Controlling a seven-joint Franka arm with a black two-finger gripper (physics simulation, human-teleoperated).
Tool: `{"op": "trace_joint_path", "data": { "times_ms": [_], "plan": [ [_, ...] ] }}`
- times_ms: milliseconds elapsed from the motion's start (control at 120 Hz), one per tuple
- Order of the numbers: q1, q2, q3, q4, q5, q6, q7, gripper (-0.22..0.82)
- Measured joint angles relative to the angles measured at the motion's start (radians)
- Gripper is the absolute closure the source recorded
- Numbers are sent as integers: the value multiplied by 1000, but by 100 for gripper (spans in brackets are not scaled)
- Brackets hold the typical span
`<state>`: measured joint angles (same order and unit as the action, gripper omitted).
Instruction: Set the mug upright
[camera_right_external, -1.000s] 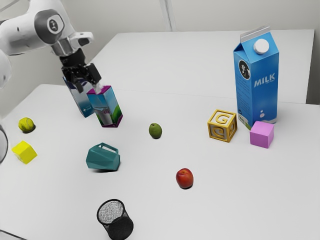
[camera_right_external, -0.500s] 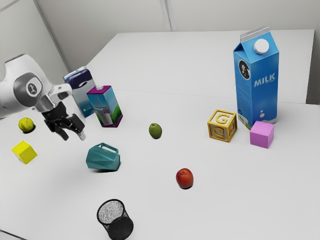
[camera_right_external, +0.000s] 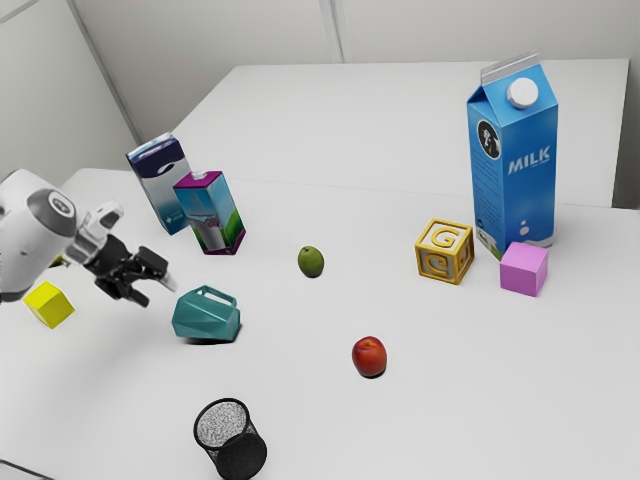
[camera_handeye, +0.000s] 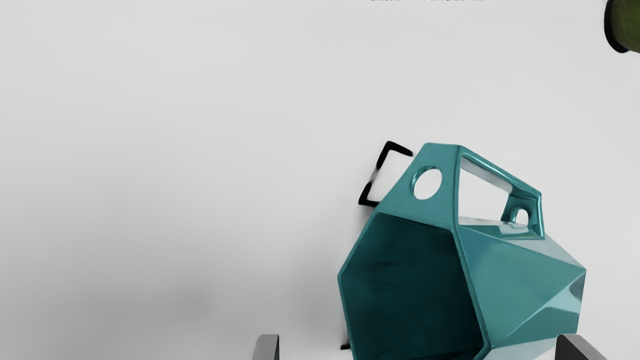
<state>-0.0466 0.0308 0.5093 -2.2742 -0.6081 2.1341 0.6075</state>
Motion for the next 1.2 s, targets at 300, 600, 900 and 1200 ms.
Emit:
{"op": "trace_joint_path", "data": {
  "times_ms": [300,600,900,1200],
  "plan": [
    [1,58,0,-2,-241,-68,156,0],
    [45,115,0,-3,-367,-166,269,0],
    [45,128,-2,-2,-434,-223,350,5],
    [38,130,-2,-4,-459,-243,401,38]
  ]
}}
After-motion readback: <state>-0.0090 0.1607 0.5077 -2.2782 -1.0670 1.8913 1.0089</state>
